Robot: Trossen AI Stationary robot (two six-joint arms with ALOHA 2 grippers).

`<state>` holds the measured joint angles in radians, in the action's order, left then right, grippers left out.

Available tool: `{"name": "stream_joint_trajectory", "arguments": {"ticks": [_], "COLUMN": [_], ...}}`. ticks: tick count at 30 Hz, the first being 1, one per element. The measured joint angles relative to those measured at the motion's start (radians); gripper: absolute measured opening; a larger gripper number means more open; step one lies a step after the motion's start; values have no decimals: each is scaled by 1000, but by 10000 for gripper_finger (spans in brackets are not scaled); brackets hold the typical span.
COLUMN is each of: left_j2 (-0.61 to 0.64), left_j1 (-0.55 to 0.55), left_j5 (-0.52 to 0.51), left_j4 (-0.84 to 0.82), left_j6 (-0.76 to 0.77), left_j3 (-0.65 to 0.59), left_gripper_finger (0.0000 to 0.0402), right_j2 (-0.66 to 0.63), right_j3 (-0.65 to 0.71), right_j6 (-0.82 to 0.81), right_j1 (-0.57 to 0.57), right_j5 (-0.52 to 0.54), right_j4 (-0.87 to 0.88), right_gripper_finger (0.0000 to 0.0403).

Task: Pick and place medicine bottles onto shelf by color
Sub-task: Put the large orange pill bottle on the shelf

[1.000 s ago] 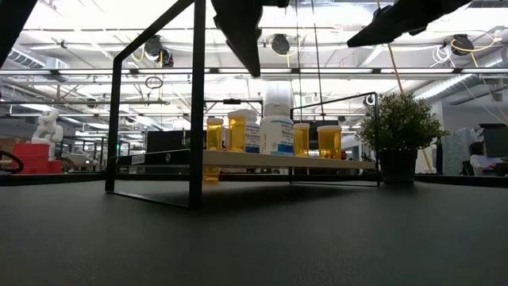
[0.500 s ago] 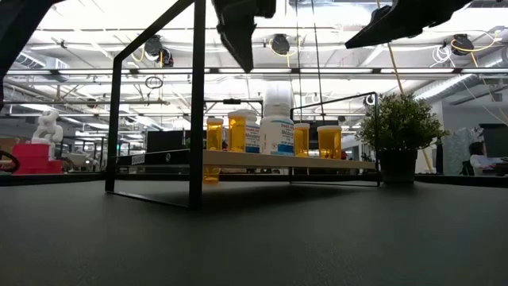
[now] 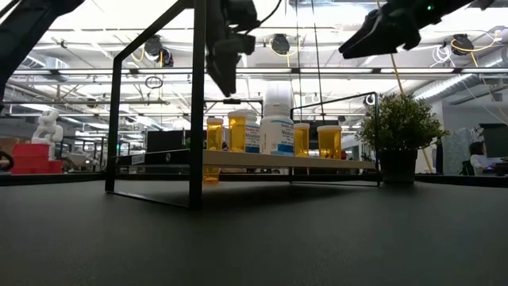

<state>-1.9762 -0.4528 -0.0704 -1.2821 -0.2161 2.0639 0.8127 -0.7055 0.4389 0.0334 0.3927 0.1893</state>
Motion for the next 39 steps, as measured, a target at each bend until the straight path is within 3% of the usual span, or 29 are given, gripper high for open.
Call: {"name": "stream_joint_trajectory", "arguments": {"ticks": [8, 11, 17, 31, 39], "left_j2": [0, 0, -13, -14, -14], "left_j1": [-104, -110, -108, -119, -162], "left_j5": [1, 1, -7, -51, -52], "left_j4": [8, 6, 14, 155, 262], "left_j6": [94, 126, 211, 362, 403], "left_j3": [0, 0, -15, -266, -359], "left_gripper_finger": [378, 389, 390, 390, 390], "right_j2": [0, 0, 0, 7, 83], "right_j3": [0, 0, 0, 0, 0], "right_j6": [118, 143, 132, 45, 44], "right_j1": [91, 120, 167, 233, 249], "right_j5": [-6, -71, -188, -219, -268], "right_j4": [-26, -47, -112, -120, -168], "right_gripper_finger": [314, 314, 314, 313, 313]}}
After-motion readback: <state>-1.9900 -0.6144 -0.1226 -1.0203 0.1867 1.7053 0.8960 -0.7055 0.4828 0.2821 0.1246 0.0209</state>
